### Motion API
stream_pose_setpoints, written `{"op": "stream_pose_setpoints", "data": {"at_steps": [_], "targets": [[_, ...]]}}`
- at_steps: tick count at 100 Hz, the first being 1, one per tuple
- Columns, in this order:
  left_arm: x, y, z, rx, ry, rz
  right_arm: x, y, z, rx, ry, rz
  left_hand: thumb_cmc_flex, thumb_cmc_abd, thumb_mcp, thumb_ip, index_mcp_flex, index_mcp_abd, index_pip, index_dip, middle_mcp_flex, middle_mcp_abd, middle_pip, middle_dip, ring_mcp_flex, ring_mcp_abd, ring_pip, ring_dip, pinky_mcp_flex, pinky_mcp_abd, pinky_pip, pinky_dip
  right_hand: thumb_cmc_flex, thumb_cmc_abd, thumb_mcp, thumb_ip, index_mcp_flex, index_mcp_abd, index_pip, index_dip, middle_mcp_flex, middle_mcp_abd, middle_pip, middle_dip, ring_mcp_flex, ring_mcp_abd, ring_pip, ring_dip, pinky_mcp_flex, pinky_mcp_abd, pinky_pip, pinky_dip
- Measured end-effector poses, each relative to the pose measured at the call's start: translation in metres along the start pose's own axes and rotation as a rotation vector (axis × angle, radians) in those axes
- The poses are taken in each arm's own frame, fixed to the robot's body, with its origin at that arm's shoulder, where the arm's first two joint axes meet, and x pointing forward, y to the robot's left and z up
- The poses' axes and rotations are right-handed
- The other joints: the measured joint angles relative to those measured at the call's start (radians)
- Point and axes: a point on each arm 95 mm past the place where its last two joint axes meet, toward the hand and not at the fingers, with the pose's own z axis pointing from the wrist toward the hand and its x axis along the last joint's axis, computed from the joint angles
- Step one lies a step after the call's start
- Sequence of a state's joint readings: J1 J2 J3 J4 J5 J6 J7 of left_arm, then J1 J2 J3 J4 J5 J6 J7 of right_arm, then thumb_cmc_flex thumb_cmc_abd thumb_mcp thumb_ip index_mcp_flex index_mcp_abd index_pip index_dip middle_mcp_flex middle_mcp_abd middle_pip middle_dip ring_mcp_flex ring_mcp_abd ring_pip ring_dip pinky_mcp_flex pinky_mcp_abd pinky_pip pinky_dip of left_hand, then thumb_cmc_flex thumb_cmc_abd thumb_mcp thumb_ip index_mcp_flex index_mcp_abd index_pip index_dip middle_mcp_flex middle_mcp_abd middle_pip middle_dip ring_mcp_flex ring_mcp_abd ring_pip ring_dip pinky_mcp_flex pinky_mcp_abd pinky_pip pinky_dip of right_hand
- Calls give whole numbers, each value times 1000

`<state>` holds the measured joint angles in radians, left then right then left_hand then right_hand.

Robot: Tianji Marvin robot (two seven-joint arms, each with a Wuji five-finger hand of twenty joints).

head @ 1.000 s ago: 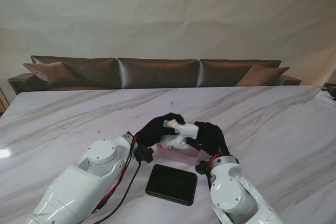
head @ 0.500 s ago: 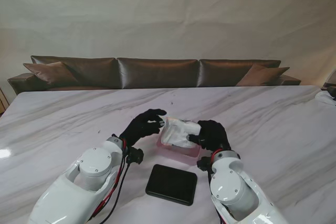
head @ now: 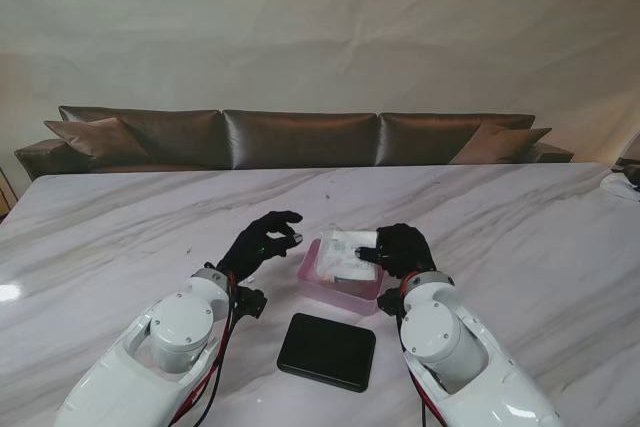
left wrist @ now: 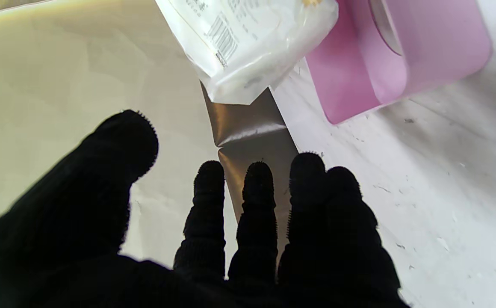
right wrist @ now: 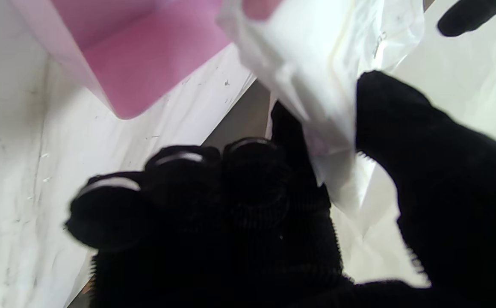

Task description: Refill a tissue box and feed the first sheet

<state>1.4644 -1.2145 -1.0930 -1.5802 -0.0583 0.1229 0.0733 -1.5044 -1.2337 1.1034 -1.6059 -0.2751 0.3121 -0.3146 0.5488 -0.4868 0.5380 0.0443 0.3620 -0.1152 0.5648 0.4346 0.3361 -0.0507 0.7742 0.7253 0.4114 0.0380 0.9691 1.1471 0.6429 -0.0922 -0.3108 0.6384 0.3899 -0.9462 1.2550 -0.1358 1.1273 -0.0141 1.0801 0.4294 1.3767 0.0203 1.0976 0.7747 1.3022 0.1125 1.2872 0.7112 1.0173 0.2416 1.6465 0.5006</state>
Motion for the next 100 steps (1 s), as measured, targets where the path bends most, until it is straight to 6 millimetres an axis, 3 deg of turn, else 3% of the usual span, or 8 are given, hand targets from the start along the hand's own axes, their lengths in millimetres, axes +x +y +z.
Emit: {"op": "stream_pose_setpoints", "data": {"at_steps": [17,48,53,67,86,91,94,100], "targets": [[-2,1,-1,1,-5,2,-7,-6,10,-41,-51,-33,0,12,0,0,1,0,0,-1,0,0,0,0,0,0,3,0,0,0,0,0,-12,16,-25,5,31,0,14,25,10,-2,59,1,6,-1,55,18,46,0,18,0],[-5,1,-3,2,-12,1,-7,-14,18,-37,-84,-86,0,12,0,0,2,0,0,-11,0,1,0,0,0,0,4,0,0,0,0,0,-25,23,-37,5,48,0,26,25,11,-2,83,1,7,-2,79,28,73,0,37,-22],[-6,1,-3,3,-14,-2,-7,-15,19,-35,-84,-91,0,12,0,0,2,0,0,-12,0,1,0,-4,0,0,4,0,0,0,0,0,-26,19,-37,0,57,0,26,-4,12,-2,89,1,7,-2,87,29,74,0,45,-22],[-10,0,-2,4,-22,-7,-5,-17,19,-35,-79,-112,0,12,0,0,2,1,0,-12,0,1,0,-4,0,0,4,0,0,0,0,0,-52,-85,-24,-60,71,-6,28,-100,20,-6,99,1,8,-3,101,29,78,0,65,-22],[-13,-2,-2,10,-19,-12,-4,-20,20,-36,-72,-148,0,12,0,0,2,1,0,-14,0,1,0,-6,0,0,4,0,0,0,0,0,-99,-117,4,-74,81,-7,-13,-154,21,-11,99,1,8,-8,104,29,86,0,73,-31],[-13,-3,-2,11,-18,-12,-4,-21,20,-35,-71,-150,0,12,0,0,2,1,0,-14,0,1,0,-6,0,0,4,0,0,0,0,0,-121,-124,6,-74,82,-7,-59,-140,21,-12,99,1,8,-9,106,29,86,0,77,-33],[-13,-3,-2,11,-18,-13,-3,-21,20,-35,-71,-152,0,12,0,0,2,1,0,-14,0,1,0,-6,0,0,4,0,0,0,0,0,-135,-124,12,-59,82,-7,-119,-80,21,-12,100,2,8,-9,107,29,86,0,78,-33],[-14,-4,-3,13,-20,-13,-3,-21,20,-35,-69,-162,0,12,0,0,2,1,0,-14,0,1,0,-6,0,0,4,0,0,0,0,0,-148,-124,15,-48,82,-4,-192,-41,21,-13,100,2,8,-10,108,29,86,0,79,-33]]}}
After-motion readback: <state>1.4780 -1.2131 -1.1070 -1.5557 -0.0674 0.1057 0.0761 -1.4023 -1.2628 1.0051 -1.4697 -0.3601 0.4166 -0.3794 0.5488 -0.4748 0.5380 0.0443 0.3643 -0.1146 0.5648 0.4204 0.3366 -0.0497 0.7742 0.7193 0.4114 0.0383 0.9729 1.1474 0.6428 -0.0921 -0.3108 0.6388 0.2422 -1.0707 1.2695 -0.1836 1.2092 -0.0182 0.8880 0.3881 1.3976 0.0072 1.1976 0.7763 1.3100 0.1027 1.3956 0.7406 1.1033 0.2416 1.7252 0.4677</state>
